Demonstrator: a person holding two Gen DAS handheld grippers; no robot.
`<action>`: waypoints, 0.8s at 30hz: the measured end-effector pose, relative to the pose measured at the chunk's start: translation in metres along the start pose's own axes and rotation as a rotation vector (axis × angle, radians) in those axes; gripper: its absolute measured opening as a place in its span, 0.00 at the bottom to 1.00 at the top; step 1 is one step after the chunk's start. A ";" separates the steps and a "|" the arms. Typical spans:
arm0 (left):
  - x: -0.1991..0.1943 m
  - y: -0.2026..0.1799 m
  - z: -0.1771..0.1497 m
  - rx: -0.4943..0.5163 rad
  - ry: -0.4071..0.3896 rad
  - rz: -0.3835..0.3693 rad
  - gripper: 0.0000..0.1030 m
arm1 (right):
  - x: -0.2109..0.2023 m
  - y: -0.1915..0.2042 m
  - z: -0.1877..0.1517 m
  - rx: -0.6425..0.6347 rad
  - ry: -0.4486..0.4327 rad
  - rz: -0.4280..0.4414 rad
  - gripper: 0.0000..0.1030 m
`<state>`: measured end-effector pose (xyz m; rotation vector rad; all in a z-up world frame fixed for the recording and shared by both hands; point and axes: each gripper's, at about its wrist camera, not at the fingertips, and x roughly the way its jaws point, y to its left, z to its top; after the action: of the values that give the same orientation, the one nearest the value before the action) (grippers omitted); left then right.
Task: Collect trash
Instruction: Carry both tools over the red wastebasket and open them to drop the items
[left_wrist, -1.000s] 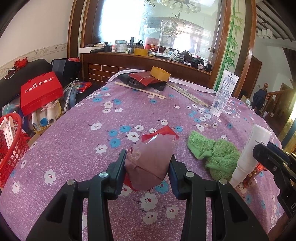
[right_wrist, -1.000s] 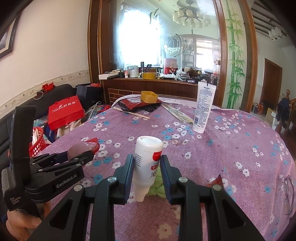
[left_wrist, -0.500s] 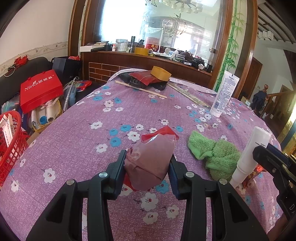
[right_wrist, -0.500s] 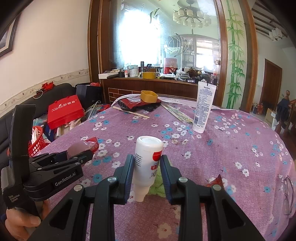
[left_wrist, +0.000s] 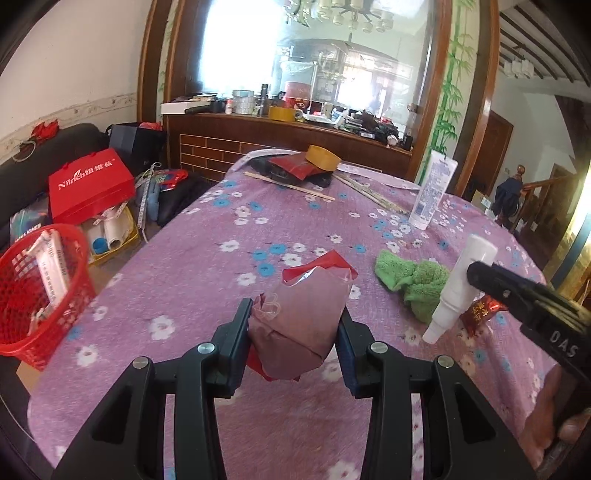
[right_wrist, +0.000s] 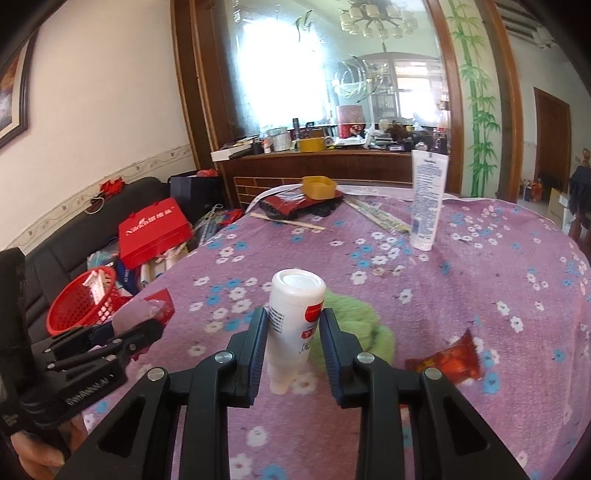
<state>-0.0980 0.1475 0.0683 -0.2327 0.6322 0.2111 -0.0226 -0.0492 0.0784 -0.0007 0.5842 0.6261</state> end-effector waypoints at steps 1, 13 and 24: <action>-0.006 0.010 0.001 -0.010 0.001 0.005 0.38 | 0.000 0.009 0.000 0.001 0.011 0.020 0.31; -0.065 0.179 0.010 -0.218 -0.043 0.183 0.38 | 0.035 0.167 0.045 -0.149 0.076 0.278 0.31; -0.065 0.299 0.001 -0.380 -0.039 0.317 0.52 | 0.130 0.307 0.060 -0.239 0.172 0.390 0.31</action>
<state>-0.2280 0.4247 0.0635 -0.4928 0.5851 0.6415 -0.0764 0.2833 0.1145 -0.1692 0.6786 1.0800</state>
